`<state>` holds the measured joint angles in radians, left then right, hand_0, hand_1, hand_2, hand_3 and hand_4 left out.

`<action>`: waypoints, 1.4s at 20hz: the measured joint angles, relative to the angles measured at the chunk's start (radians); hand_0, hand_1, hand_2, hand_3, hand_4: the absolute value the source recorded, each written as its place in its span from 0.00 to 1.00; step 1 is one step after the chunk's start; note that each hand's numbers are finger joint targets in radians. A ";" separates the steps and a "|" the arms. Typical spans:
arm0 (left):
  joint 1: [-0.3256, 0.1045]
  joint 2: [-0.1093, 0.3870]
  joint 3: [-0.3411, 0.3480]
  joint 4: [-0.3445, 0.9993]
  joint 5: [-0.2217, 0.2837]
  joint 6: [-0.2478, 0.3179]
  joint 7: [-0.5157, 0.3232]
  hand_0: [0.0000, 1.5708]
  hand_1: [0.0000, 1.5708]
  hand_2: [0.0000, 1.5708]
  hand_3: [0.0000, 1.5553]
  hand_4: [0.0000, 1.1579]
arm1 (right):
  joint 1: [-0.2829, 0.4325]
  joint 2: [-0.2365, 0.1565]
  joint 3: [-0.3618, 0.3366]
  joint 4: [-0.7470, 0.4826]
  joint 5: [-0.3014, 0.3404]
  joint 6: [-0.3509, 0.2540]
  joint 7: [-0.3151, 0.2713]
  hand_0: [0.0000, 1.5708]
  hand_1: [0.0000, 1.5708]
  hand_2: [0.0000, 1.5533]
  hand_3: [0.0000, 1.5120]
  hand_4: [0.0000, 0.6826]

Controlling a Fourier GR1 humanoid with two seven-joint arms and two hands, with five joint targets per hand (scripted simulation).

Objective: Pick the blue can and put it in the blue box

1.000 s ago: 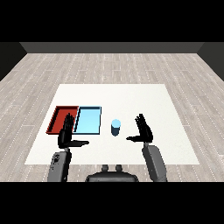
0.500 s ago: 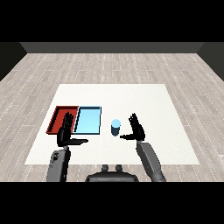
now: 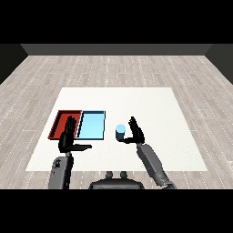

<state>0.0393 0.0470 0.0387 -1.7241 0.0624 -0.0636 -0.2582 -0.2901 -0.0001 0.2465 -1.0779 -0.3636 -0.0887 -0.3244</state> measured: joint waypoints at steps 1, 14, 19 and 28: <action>-0.010 -0.002 0.002 0.025 -0.005 0.001 -0.019 0.00 0.00 0.00 0.00 0.00 | -0.032 0.000 0.008 0.037 -0.010 -0.012 -0.004 0.00 0.00 0.00 0.00 0.00; 0.007 0.005 0.025 0.042 0.022 -0.028 -0.044 0.00 0.00 0.00 0.00 0.00 | -0.176 0.000 0.171 0.221 -0.153 -0.128 -0.073 0.00 0.00 0.00 0.00 0.00; 0.011 0.011 0.034 0.001 0.034 -0.026 -0.005 0.00 0.00 0.00 0.00 0.00 | -0.252 0.000 0.231 0.333 -0.245 -0.134 -0.125 0.00 0.00 0.00 0.00 0.00; 0.006 -0.005 0.027 0.022 0.031 -0.022 -0.024 0.00 0.00 0.00 0.00 0.00 | -0.333 0.000 0.338 0.401 -0.371 -0.176 -0.142 0.00 0.00 0.00 0.00 0.00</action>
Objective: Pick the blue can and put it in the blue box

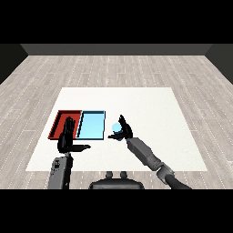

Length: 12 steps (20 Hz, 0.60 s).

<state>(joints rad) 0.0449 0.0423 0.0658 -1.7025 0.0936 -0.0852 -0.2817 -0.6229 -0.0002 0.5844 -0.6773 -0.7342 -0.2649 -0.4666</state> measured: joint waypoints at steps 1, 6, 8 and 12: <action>0.012 -0.002 -0.002 -0.016 -0.001 0.003 0.004 0.00 0.00 0.00 0.00 0.00 | -0.012 0.000 0.021 0.015 -0.024 -0.005 -0.007 0.00 0.00 0.00 0.00 0.00; 0.019 0.005 0.005 -0.051 0.015 -0.001 0.033 0.00 0.00 0.00 0.00 0.00 | -0.046 0.000 0.089 0.048 -0.120 -0.055 -0.026 0.35 0.35 0.46 0.41 0.00; 0.012 0.009 0.015 -0.032 0.021 -0.006 0.026 0.00 0.00 0.00 0.00 0.00 | -0.049 0.000 0.115 0.050 -0.140 -0.128 -0.010 1.00 1.00 1.00 1.00 0.79; 0.010 0.004 0.017 -0.031 0.020 0.000 0.019 0.00 0.00 0.00 0.00 0.00 | -0.109 0.000 0.189 0.111 -0.111 -0.255 0.061 0.96 0.96 0.99 0.99 0.78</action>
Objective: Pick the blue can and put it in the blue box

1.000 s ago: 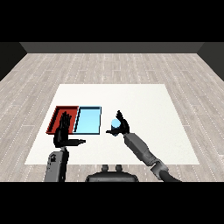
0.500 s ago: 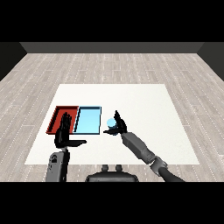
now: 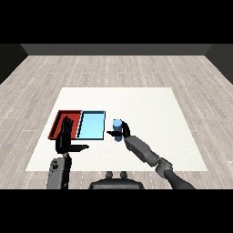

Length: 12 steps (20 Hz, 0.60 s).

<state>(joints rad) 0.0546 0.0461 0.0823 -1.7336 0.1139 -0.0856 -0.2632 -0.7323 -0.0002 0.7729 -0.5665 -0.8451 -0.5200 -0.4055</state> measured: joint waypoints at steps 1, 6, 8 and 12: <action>-0.004 -0.002 0.001 0.019 -0.004 0.000 -0.015 0.00 0.00 0.00 0.00 0.00 | -0.009 0.000 0.024 0.009 0.007 -0.024 0.019 0.95 0.95 0.99 0.98 0.78; 0.008 -0.002 0.003 0.037 -0.013 -0.001 -0.042 0.00 0.00 0.00 0.00 0.00 | -0.050 -0.002 0.099 0.065 0.016 -0.076 0.078 0.98 0.98 0.98 0.98 0.79; 0.015 0.003 0.006 0.046 -0.005 -0.015 -0.049 0.00 0.00 0.00 0.00 0.00 | -0.039 -0.003 0.116 0.045 0.019 -0.100 0.074 0.96 0.96 0.97 0.96 0.81; 0.010 -0.010 -0.015 0.050 -0.016 -0.003 -0.049 0.00 0.00 0.00 0.00 0.00 | -0.056 -0.004 0.101 0.030 0.038 -0.098 0.068 0.95 0.95 0.95 0.93 0.83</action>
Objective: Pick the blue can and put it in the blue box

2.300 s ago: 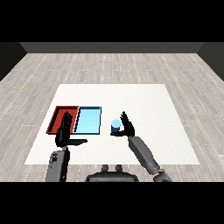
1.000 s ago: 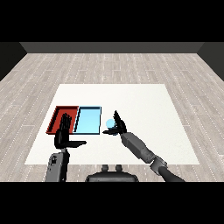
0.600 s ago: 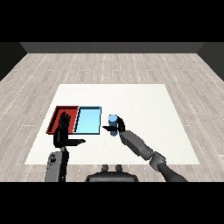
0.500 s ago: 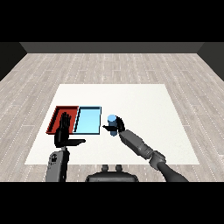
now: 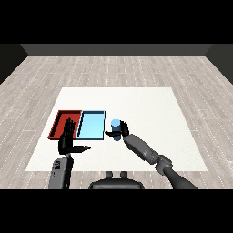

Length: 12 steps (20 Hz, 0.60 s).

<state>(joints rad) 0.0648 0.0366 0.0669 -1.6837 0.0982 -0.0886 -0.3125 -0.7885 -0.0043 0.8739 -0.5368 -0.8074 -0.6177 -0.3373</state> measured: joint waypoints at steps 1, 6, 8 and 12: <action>-0.013 0.002 0.000 0.004 0.001 -0.001 0.009 0.00 0.00 0.00 0.00 0.00 | 0.004 -0.017 -0.002 -0.021 0.015 0.009 -0.003 0.95 0.95 0.94 0.92 0.82; -0.049 -0.006 -0.031 -0.014 -0.020 0.018 0.068 0.00 0.00 0.00 0.00 0.00 | 0.001 -0.097 -0.005 -0.196 0.086 -0.008 0.044 0.97 0.97 0.95 0.93 0.84; -0.030 -0.010 -0.057 -0.028 -0.034 0.017 0.069 0.00 0.00 0.00 0.00 0.00 | 0.032 -0.132 -0.002 -0.283 0.119 -0.030 0.063 0.97 0.97 0.95 0.93 0.85; -0.074 -0.021 -0.113 -0.033 -0.071 0.036 0.122 0.00 0.00 0.00 0.00 0.00 | 0.072 -0.233 -0.006 -0.463 0.169 -0.065 0.105 0.96 0.96 0.95 0.93 0.86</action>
<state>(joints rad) -0.0087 0.0160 -0.0460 -1.7164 0.0271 -0.0527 -0.1905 -0.7161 -0.2376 0.8677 -1.0003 -0.6383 -0.6825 -0.2320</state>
